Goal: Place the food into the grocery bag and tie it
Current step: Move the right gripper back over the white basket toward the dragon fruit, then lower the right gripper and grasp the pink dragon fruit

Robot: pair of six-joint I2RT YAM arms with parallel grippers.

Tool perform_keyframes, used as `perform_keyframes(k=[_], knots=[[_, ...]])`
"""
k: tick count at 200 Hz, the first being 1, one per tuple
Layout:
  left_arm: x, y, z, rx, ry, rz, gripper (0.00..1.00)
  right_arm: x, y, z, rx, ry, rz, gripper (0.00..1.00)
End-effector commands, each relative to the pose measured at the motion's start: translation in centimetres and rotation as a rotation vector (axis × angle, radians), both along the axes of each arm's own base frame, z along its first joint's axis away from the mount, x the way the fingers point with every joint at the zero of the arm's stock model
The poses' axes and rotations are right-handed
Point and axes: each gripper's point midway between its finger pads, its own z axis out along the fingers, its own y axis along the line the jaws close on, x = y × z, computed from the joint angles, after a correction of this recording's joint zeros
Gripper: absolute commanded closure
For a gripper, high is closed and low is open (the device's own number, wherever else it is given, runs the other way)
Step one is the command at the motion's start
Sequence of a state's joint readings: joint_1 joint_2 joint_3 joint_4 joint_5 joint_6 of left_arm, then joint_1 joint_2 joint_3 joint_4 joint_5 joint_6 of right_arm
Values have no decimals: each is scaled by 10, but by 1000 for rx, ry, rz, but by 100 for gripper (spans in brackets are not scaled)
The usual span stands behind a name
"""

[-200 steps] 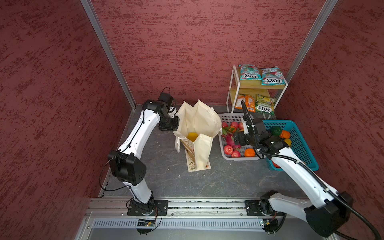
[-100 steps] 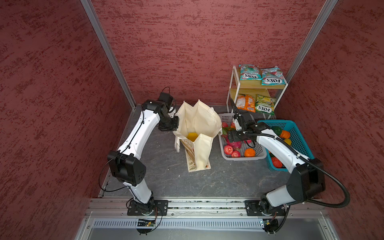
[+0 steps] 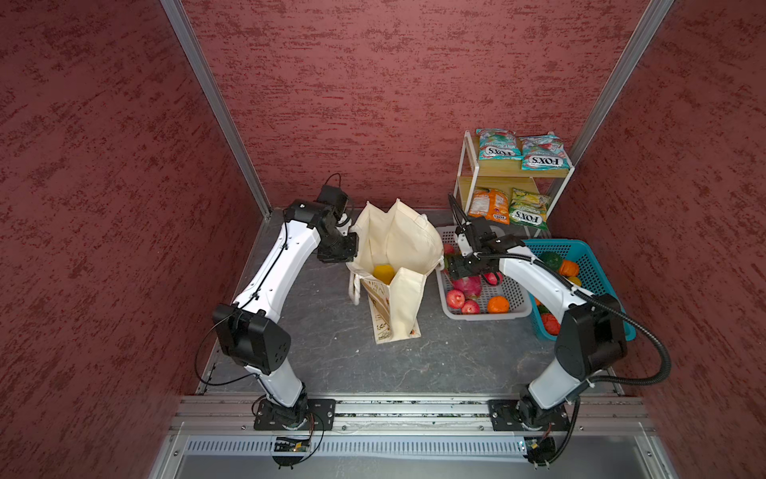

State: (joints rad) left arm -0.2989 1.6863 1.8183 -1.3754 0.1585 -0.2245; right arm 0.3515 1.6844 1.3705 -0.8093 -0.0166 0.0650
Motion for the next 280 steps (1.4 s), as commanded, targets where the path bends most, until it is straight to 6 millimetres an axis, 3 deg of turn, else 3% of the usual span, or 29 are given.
perform_keyframes(k=[1,125,235,280], knots=[[-5,-2,2,0,-1,-2,100,7,3,2,-2,0,32,20],[-4,-2,-3,6,11,-12,100,18,-11,-30,-147,31,77,8],[-5,-3,-8,0,21,-5,100,7,-6,-50,-135,101,96,1],[-3,-6,-6,-5,17,-11,100,5,-16,-65,-190,130,69,1]])
